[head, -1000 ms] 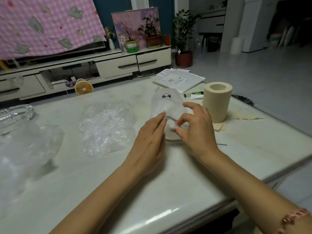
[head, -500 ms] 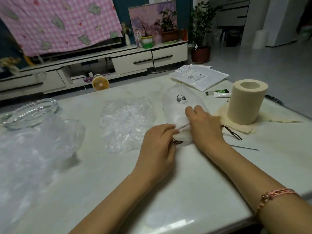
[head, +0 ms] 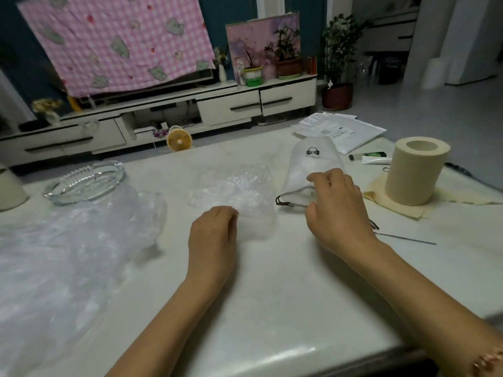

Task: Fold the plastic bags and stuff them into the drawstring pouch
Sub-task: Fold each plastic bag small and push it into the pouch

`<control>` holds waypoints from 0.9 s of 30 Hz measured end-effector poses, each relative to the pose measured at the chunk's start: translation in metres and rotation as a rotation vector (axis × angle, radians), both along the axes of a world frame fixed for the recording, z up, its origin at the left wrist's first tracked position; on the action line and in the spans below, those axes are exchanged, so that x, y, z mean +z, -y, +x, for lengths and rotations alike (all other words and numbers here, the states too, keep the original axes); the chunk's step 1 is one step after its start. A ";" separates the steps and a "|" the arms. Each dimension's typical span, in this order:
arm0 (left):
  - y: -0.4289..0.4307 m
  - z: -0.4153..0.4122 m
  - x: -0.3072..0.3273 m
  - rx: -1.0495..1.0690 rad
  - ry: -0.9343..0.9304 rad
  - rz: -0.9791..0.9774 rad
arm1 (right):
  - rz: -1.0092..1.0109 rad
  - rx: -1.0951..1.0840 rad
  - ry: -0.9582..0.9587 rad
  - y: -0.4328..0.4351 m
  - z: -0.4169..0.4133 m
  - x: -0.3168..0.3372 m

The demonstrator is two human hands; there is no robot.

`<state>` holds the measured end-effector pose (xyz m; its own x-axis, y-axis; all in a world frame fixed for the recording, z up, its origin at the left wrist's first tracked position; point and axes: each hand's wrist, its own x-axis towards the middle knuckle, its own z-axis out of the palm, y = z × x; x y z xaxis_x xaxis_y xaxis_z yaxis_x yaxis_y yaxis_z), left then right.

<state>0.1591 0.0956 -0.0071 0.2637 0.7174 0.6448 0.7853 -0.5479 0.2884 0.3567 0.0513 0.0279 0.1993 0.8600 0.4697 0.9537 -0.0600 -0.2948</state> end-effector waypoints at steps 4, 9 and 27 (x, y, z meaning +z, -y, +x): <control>0.017 -0.012 0.022 -0.056 0.239 0.034 | 0.148 0.085 -0.073 0.013 0.003 -0.006; 0.063 -0.032 0.042 -0.330 0.358 -0.270 | 0.336 0.180 -0.200 0.037 -0.003 -0.002; 0.129 -0.065 0.035 -0.006 0.218 -0.455 | -0.236 0.619 0.056 0.090 -0.075 -0.030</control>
<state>0.0940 -0.0334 0.0280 0.1624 0.9375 0.3079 0.6774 -0.3328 0.6560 0.2819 -0.0387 -0.0019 -0.3837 0.8890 0.2497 0.8465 0.4467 -0.2895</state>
